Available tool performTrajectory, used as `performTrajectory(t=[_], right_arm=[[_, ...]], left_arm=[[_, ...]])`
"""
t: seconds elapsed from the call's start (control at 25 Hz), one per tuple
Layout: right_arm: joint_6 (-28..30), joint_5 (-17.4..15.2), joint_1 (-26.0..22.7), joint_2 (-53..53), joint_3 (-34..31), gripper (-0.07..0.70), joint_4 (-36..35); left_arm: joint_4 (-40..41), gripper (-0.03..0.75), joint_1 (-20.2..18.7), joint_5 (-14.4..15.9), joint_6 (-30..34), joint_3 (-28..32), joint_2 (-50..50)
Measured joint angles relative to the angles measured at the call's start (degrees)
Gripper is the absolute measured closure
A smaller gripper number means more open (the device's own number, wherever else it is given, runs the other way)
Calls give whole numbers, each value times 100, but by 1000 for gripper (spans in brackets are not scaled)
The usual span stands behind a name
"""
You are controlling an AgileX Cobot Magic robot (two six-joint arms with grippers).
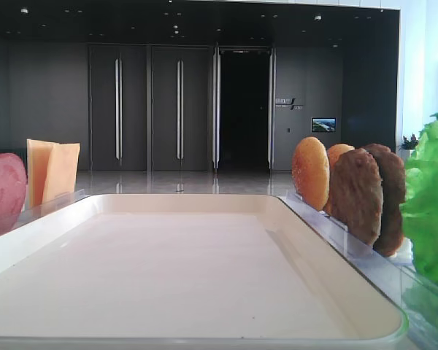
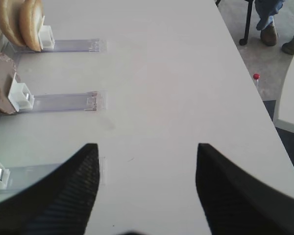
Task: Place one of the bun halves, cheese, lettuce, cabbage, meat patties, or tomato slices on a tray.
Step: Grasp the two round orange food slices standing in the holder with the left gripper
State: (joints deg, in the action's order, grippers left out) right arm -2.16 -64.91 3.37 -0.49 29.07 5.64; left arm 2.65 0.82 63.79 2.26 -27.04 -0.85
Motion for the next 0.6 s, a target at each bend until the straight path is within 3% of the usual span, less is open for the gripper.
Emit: performTrajectory(t=[0.6], right_arm=[[0,0,0,0,0,216,0]], left_arm=[[0,435,0,0,0,0,0]])
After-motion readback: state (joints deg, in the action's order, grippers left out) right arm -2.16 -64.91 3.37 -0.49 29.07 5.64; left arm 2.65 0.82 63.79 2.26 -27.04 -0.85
